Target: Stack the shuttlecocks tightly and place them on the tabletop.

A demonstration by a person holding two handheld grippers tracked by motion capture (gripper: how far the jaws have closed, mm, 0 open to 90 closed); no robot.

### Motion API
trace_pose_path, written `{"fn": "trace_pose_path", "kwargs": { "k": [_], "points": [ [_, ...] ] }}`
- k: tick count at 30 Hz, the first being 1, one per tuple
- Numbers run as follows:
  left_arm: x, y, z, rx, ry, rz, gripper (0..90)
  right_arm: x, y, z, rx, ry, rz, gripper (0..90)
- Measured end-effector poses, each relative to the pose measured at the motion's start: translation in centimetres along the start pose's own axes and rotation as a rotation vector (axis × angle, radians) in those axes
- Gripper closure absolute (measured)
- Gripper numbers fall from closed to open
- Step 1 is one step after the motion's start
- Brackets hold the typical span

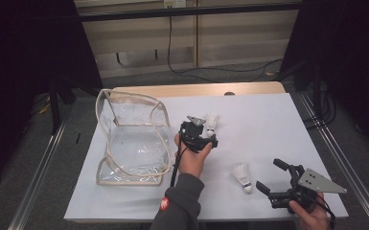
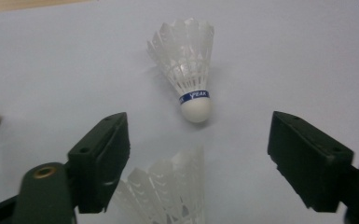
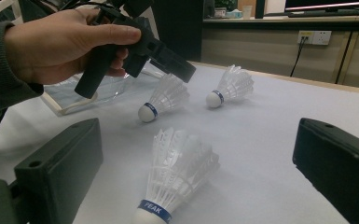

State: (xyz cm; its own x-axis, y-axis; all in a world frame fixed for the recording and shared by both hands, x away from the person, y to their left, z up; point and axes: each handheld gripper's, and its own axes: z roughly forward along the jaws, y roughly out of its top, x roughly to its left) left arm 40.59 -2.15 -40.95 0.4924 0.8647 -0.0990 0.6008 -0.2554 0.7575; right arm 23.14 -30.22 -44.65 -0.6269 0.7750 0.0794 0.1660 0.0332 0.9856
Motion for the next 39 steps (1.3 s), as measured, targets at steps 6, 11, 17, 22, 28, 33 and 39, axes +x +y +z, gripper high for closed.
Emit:
{"fn": "trace_pose_path", "kwargs": {
  "k": [6, 11, 17, 22, 28, 33, 39],
  "points": [
    [0.1, 0.2, 0.4, 0.029, -0.047, 0.003, 20.9, -0.1, 0.0, 0.0, 0.002, -0.001, 0.000, 0.9],
    [0.3, 0.1, 0.6, 0.055, -0.057, 0.021, 29.5, 0.0, 0.0, 0.0, 0.004, 0.001, -0.002, 0.9],
    [0.3, 0.0, 0.5, 0.073, -0.072, 0.027, 44.4, -0.1, 0.0, 0.0, 0.002, -0.002, 0.000, 0.9],
    [0.2, 0.0, 0.3, 0.084, -0.080, 0.028, 53.4, 0.0, 0.0, 0.0, 0.006, 0.001, -0.002, 0.9],
    [0.1, -0.1, -0.2, 0.111, -0.077, 0.040, 71.1, 0.0, 0.0, 0.0, 0.004, -0.001, -0.006, 0.9],
    [-0.1, 0.0, -0.6, 0.088, -0.049, 0.063, 83.4, 0.0, 0.0, 0.0, 0.004, 0.000, -0.007, 0.9],
    [0.3, 0.4, -1.3, 0.003, 0.019, 0.077, 86.4, 0.0, 0.1, 0.0, 0.001, 0.000, -0.007, 0.9]
  ]
}}
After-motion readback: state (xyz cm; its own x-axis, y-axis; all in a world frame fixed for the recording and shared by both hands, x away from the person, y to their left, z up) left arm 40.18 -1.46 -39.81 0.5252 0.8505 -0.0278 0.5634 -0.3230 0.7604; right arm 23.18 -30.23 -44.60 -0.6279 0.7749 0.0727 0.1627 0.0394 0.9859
